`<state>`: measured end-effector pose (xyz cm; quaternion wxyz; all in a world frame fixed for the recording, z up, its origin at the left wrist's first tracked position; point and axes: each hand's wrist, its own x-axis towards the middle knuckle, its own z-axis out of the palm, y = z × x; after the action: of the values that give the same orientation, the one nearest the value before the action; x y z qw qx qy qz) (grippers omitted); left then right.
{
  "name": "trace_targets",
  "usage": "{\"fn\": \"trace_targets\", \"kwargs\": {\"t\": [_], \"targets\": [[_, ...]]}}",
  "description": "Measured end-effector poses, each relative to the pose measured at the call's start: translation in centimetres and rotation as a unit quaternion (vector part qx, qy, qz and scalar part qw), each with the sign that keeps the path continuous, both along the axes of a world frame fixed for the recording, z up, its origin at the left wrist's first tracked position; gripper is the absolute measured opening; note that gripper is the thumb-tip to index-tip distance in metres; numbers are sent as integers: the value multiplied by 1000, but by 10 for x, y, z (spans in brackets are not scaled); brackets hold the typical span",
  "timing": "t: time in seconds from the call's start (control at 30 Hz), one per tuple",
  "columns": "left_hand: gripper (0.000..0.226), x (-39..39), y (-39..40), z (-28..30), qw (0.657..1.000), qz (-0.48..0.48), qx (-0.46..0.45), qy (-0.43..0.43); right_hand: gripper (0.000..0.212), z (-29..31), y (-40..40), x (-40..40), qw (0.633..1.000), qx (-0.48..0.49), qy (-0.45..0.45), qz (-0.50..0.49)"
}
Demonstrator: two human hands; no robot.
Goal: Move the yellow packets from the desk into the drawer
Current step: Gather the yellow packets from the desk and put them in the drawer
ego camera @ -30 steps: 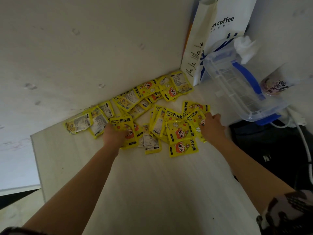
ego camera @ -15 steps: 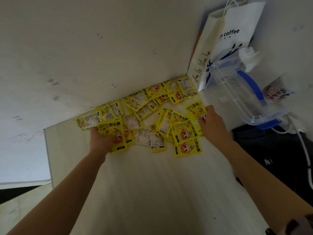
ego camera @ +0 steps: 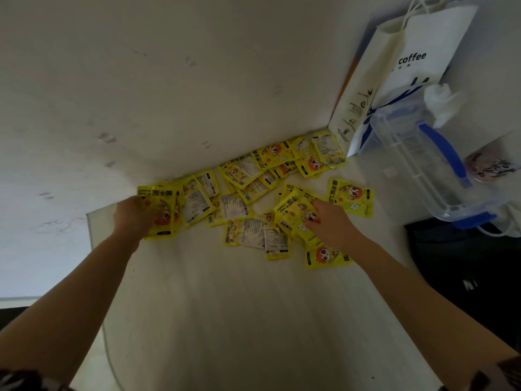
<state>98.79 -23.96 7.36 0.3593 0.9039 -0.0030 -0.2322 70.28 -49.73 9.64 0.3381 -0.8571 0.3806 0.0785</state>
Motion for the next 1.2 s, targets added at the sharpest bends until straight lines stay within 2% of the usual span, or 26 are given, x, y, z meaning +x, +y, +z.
{"fn": "trace_targets", "kwargs": {"t": [0.17,0.27,0.37,0.43,0.47,0.53,0.67,0.77,0.83,0.93,1.1,1.2], "targets": [[30,20,-6,2,984,-127,108,-67,47,-8,9,25,999,6,35,31],[31,24,-13,1,970,-175,141,-87,39,-6,8,31,997,4,58,53],[38,26,-17,-2,964,-205,147,-81,44,2,2,27,996,20,76,47],[41,26,-17,-4,963,-216,149,-65,21,8,-4,22,997,39,68,20],[42,26,-16,-6,963,-220,148,-54,12,11,-8,18,997,47,62,1],[41,27,-14,-9,963,-220,148,-43,8,20,-12,11,996,54,70,-19],[38,24,-8,-13,963,-218,154,-44,26,9,-24,-4,993,-3,118,-16],[37,20,-4,-13,962,-215,163,-46,41,-12,-30,-14,984,-37,175,23],[39,19,0,-15,960,-217,167,-52,55,-20,-31,-18,977,-38,207,41],[49,17,5,-18,956,-226,178,-49,65,-18,-33,-21,974,-20,224,36],[39,1,16,-22,974,-153,166,-9,58,-18,-31,-19,966,-64,247,46],[42,-8,22,-25,973,-143,183,-15,46,-18,-29,-21,960,-99,259,43]]}}
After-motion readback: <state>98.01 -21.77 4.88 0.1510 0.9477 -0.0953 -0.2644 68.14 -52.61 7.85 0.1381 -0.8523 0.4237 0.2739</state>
